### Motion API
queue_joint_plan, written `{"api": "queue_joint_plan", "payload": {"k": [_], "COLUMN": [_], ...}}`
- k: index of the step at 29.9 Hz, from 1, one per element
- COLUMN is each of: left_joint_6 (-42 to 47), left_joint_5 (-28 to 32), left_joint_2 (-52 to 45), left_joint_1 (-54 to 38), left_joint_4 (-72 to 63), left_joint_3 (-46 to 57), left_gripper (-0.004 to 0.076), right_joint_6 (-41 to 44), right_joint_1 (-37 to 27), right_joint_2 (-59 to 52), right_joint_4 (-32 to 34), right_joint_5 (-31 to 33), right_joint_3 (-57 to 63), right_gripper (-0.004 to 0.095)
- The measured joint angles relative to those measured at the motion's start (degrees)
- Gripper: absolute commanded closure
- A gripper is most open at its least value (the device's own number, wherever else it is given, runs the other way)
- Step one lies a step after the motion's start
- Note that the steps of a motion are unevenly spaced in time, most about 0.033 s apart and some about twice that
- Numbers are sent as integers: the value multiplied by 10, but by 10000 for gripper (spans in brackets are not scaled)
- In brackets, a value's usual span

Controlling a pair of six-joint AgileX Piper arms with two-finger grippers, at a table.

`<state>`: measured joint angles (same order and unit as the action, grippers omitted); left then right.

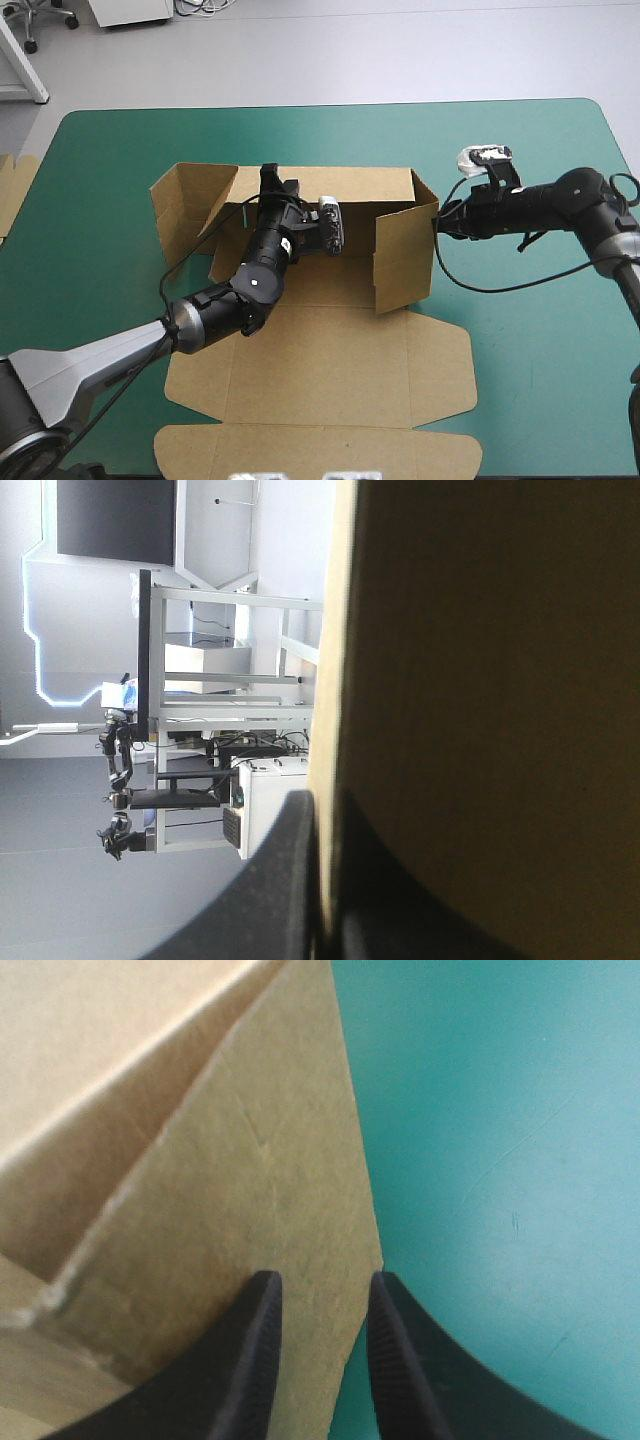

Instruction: Fold the box

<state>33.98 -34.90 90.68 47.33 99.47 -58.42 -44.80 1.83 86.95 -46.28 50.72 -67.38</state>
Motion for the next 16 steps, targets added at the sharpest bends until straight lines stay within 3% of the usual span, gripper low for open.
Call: {"api": "queue_joint_plan", "payload": {"k": [8,16], "left_joint_6": [0,-2], "left_joint_5": [0,0], "left_joint_2": [0,0], "left_joint_1": [0,0], "left_joint_4": [0,0], "left_joint_3": [-1,-1], "left_gripper": [734,734], "right_joint_6": [-106,-163], "right_joint_1": [0,0], "right_joint_2": [-20,-24], "right_joint_4": [-55,-73], "right_joint_5": [-11,35], "right_joint_3": [54,56], "right_gripper": [629,627]}}
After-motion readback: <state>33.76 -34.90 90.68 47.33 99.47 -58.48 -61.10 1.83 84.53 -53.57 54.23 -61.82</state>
